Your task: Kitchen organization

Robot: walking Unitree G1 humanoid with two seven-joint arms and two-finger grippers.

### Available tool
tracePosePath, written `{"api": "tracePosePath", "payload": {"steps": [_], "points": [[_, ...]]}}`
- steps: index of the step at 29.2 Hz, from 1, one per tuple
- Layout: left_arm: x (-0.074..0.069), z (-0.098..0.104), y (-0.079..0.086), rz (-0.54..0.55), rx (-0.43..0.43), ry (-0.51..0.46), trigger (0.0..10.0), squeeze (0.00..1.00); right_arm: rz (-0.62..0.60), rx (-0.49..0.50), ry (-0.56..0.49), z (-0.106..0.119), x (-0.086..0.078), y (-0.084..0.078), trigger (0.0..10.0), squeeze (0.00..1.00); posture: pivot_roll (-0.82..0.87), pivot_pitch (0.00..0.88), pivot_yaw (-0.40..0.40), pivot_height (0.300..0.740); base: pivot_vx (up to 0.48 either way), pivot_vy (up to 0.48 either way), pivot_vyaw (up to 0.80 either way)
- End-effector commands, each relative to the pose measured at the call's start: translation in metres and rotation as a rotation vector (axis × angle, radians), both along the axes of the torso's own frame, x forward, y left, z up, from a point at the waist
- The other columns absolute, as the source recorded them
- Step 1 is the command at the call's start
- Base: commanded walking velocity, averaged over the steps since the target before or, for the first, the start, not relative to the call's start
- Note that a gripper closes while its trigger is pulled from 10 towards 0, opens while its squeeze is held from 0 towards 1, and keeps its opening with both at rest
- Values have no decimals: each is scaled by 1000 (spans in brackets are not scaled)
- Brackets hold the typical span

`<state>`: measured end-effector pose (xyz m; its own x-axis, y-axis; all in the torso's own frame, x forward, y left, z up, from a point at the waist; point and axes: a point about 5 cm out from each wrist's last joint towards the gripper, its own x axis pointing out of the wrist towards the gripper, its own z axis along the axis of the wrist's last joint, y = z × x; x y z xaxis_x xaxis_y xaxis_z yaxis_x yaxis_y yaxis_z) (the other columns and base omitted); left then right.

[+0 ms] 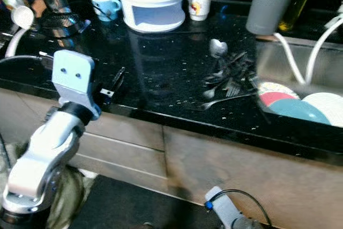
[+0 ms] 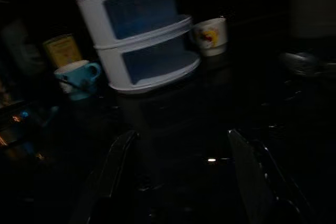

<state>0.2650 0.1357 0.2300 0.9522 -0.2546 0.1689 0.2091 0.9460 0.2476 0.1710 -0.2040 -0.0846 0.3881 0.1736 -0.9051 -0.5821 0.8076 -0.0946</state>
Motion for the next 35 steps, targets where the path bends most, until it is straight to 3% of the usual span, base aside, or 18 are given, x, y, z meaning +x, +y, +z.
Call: {"api": "tracePosePath", "payload": {"steps": [1,11,20,26,30,31,34,35], "points": [[1,-4,-4,-24,-6,22,10000,0,0,-17,21,-2,-6,-4,10000,0,80,0,7,740,0,-442,0],[3,-1,-5,-39,-8,15,10000,0,-2,-13,20,-2,-6,-3,10000,0,81,0,9,740,0,-453,0],[5,4,-1,-20,-31,-4,10000,0,1,-12,21,-2,-6,-3,10000,0,81,0,8,740,0,0,0],[7,11,-4,-42,-133,-5,10000,0,1,-12,22,-2,-6,-4,10000,0,78,0,6,740,0,0,0],[9,19,-14,-86,-337,41,10000,0,1,-14,23,-2,-6,-4,10000,0,77,0,5,740,0,0,0],[9,19,-14,-86,-337,41,10000,0,1,-14,23,-2,-6,-4,10000,0,77,0,5,740,0,0,0],[11,18,-18,-80,-396,93,10000,0,1,-15,23,-2,-6,-4,10000,0,78,0,3,740,0,0,0],[14,14,-24,-57,-468,184,10000,0,2,-17,24,-2,-6,-4,10000,0,77,0,5,740,0,0,0]]}}
